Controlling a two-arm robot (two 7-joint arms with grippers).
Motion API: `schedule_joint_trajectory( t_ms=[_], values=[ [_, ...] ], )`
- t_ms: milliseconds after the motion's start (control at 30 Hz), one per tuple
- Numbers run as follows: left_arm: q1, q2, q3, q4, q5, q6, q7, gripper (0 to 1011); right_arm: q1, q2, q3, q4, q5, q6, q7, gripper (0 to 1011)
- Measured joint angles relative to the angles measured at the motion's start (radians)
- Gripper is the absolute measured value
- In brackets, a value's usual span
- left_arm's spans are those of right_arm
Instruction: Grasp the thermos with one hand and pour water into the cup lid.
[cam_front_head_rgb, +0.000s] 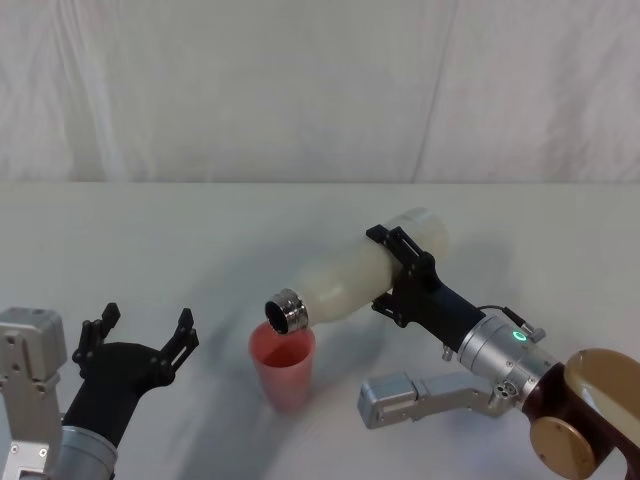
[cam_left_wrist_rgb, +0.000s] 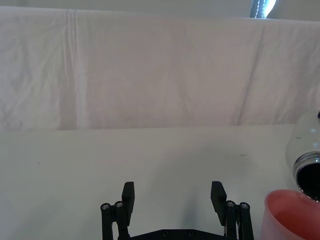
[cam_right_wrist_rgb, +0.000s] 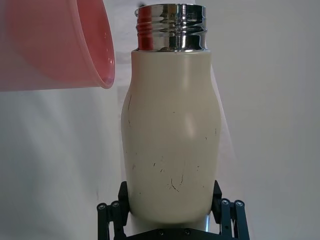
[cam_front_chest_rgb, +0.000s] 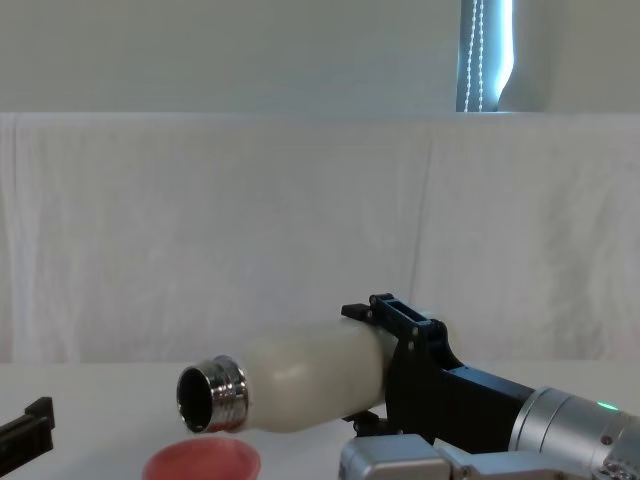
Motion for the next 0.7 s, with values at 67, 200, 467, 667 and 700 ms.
schedule_joint_trajectory(
  t_ms=[67,200,467,667,700],
  values=[
    [0.0,0.0,0.0,0.0,0.0,0.0,0.0,1001,0.001,0.0,-0.002,0.0,-0.002,0.001,-0.001,951],
    [0.0,0.0,0.0,0.0,0.0,0.0,0.0,1001,0.002,0.002,-0.005,0.0,-0.005,0.003,-0.003,951],
    [0.0,0.0,0.0,0.0,0.0,0.0,0.0,1001,0.004,0.005,-0.007,0.001,-0.006,0.004,-0.006,951],
    [0.0,0.0,0.0,0.0,0.0,0.0,0.0,1001,0.004,0.006,-0.005,0.001,-0.001,0.004,-0.006,951],
    [0.0,0.0,0.0,0.0,0.0,0.0,0.0,1001,0.004,0.006,-0.004,0.001,0.0,0.004,-0.006,951]
  ],
)
